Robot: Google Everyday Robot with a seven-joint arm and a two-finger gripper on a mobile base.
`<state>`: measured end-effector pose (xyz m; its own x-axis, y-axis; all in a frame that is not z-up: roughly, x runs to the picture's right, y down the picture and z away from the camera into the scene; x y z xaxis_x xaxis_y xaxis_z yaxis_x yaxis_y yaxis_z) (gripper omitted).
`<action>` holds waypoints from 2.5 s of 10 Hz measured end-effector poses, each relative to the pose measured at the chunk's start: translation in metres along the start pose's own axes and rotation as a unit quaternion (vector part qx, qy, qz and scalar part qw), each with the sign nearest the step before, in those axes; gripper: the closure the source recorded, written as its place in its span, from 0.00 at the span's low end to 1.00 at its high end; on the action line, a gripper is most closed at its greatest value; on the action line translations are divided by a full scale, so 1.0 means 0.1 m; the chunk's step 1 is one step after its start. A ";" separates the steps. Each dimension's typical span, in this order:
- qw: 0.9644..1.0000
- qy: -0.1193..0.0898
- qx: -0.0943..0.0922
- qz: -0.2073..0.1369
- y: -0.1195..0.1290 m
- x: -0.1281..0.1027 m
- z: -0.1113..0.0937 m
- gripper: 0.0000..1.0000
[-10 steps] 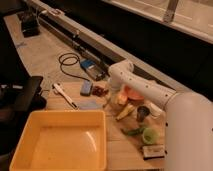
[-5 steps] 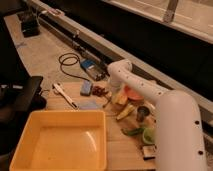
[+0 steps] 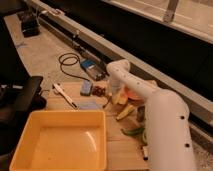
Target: Place fork in red bowl
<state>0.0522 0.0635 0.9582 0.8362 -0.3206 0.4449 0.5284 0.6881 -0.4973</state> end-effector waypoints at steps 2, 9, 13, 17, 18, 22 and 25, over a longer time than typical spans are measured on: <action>1.000 -0.007 -0.002 -0.002 0.00 -0.02 0.06 0.35; 1.000 -0.018 -0.006 -0.005 -0.02 -0.07 0.07 0.91; 1.000 -0.019 -0.004 -0.007 -0.03 -0.09 0.08 1.00; 1.000 -0.021 0.002 -0.007 -0.05 -0.11 0.08 1.00; 1.000 -0.020 0.002 -0.008 -0.04 -0.12 0.08 1.00; 0.997 -0.004 0.078 -0.027 -0.27 -0.29 -0.42 1.00; 0.987 0.015 0.151 -0.044 -0.49 -0.45 -1.04 1.00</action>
<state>0.0040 -0.0240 0.8850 0.7959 -0.4035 0.4513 0.5347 0.8182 -0.2115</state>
